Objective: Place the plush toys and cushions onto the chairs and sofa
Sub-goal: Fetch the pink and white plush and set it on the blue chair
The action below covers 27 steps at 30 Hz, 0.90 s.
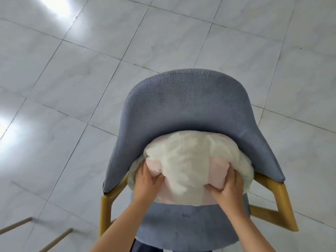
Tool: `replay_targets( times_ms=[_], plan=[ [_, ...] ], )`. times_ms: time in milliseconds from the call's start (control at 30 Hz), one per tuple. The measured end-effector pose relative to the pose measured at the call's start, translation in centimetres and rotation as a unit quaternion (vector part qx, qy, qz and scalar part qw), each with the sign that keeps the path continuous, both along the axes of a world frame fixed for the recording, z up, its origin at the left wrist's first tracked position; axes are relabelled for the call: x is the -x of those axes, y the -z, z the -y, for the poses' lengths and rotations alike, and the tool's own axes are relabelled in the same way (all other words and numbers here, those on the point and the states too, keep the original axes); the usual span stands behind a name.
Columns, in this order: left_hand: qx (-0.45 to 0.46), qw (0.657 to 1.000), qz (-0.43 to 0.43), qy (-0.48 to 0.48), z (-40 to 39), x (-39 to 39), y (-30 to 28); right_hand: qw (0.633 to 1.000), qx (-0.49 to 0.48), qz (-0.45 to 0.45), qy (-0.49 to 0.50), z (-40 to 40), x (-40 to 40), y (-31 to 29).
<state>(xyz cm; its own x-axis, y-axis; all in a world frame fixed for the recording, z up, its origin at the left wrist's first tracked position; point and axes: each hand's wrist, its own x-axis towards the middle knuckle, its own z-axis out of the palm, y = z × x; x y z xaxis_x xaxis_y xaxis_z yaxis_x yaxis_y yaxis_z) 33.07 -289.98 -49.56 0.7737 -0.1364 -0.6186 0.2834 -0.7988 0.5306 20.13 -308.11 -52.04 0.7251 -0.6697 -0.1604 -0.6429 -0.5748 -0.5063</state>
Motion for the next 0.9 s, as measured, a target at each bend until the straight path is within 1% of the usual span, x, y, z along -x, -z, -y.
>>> replay_targets(
  times_ms=[67,100,133,200,233,300,400,433,500,567,633,700,767,833,900],
  plan=[
    [-0.016,0.999,0.05,-0.015,-0.8,0.7,-0.4,0.998,0.066,-0.005,0.002,0.1,1.0,-1.3],
    [-0.028,0.998,0.057,-0.018,-1.3,1.0,-0.5,0.995,0.094,-0.013,0.006,0.2,1.5,-1.8],
    [-0.037,0.998,0.051,-0.016,-1.9,1.2,-0.4,0.993,0.116,-0.02,0.011,0.4,1.8,-2.0],
    [-0.051,0.999,0.003,0.009,-2.8,1.4,0.3,0.99,0.131,-0.043,-0.004,1.3,1.7,-1.5],
    [-0.053,0.998,-0.027,0.021,-2.8,1.4,0.6,0.993,0.107,-0.053,-0.018,1.9,1.1,-1.1],
    [-0.042,0.997,-0.068,-0.003,-1.8,1.2,0.9,0.998,0.034,-0.042,-0.019,2.4,-0.8,-0.6],
    [-0.003,0.997,-0.054,-0.059,0.8,1.6,0.1,0.998,-0.034,0.015,0.047,1.9,-2.5,-0.5],
    [0.008,0.996,-0.041,-0.077,1.2,1.9,-0.4,0.997,-0.036,0.031,0.052,1.8,-2.4,-0.7],
    [0.028,0.993,-0.013,-0.115,0.8,2.3,-1.5,0.998,-0.021,0.052,0.033,1.6,-1.4,-1.1],
    [0.032,0.992,0.011,-0.12,-0.4,2.7,-1.9,0.999,0.0,0.045,0.013,1.7,-0.4,-1.5],
    [0.002,0.995,0.023,-0.092,-1.1,2.4,-1.5,0.999,0.024,0.025,0.01,1.7,-0.1,-1.1],
    [-0.05,0.996,0.041,-0.059,-1.2,1.5,-0.3,0.998,0.049,-0.024,0.006,1.7,-0.3,-0.3],
    [-0.067,0.995,0.058,-0.052,-0.7,0.3,0.4,0.998,0.04,-0.047,0.0,2.1,-0.8,0.4],
    [-0.042,0.996,0.065,-0.047,-0.1,-0.1,0.3,0.999,0.012,-0.039,-0.003,2.7,-1.3,0.3],
    [-0.008,0.997,0.068,-0.044,0.2,0.6,-0.3,0.999,-0.026,-0.014,-0.018,2.9,-1.4,-0.2]
  ],
)
